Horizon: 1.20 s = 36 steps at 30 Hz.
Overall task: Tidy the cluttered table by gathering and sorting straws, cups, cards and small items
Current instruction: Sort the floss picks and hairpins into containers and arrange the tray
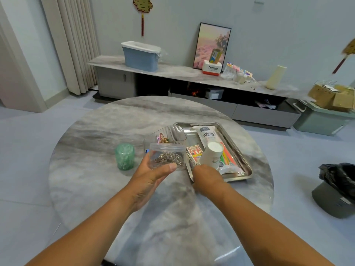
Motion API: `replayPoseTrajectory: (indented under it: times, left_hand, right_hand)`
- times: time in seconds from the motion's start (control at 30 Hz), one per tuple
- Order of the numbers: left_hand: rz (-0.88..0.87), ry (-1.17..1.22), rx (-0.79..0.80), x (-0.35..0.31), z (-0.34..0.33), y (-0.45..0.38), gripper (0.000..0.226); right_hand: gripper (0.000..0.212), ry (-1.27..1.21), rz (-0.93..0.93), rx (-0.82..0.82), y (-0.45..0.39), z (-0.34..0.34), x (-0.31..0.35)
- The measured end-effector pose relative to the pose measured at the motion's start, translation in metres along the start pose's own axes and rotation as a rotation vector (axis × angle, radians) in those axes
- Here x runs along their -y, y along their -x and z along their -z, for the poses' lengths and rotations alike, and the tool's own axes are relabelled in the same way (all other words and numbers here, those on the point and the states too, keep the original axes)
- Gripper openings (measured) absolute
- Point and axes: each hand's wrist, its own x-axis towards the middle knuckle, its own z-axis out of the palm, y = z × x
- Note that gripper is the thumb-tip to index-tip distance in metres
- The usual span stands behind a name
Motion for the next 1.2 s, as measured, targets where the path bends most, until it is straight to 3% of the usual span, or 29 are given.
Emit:
replayPoseTrajectory:
  times: [0.17, 0.33, 0.5, 0.63, 0.83, 0.97, 1.1, 1.2]
  left_hand:
    - [0.01, -0.001, -0.105, 0.005, -0.002, 0.007, 0.084]
    - [0.011, -0.024, -0.112, 0.01, 0.001, 0.013, 0.083]
    - [-0.051, -0.158, -0.158, -0.001, -0.009, 0.005, 0.104]
    - [-0.116, -0.2, -0.247, -0.015, -0.018, -0.009, 0.116]
    - [-0.194, -0.26, -0.28, -0.03, -0.024, -0.02, 0.111]
    - [-0.198, -0.274, -0.169, -0.03, -0.029, -0.023, 0.116]
    - [-0.19, -0.337, -0.063, -0.036, -0.041, -0.036, 0.111]
    - [-0.189, -0.463, -0.024, -0.035, -0.052, -0.042, 0.103]
  right_hand:
    - [0.028, 0.02, 0.101, 0.051, 0.029, 0.0, 0.028]
    - [0.026, 0.003, 0.147, 0.095, 0.051, -0.005, 0.055]
    - [0.029, -0.035, 0.125, 0.112, 0.054, 0.031, 0.061]
    - [0.037, -0.29, -0.012, 0.017, 0.046, 0.085, 0.053]
    - [0.011, -0.778, -0.149, -0.023, 0.032, 0.127, 0.035]
    - [0.046, -1.421, -0.264, 0.025, 0.024, 0.132, 0.022]
    - [0.057, -1.482, -0.258, 0.159, 0.005, 0.128, -0.003]
    - [0.056, -1.588, -0.359, 0.063, -0.016, 0.127, -0.03]
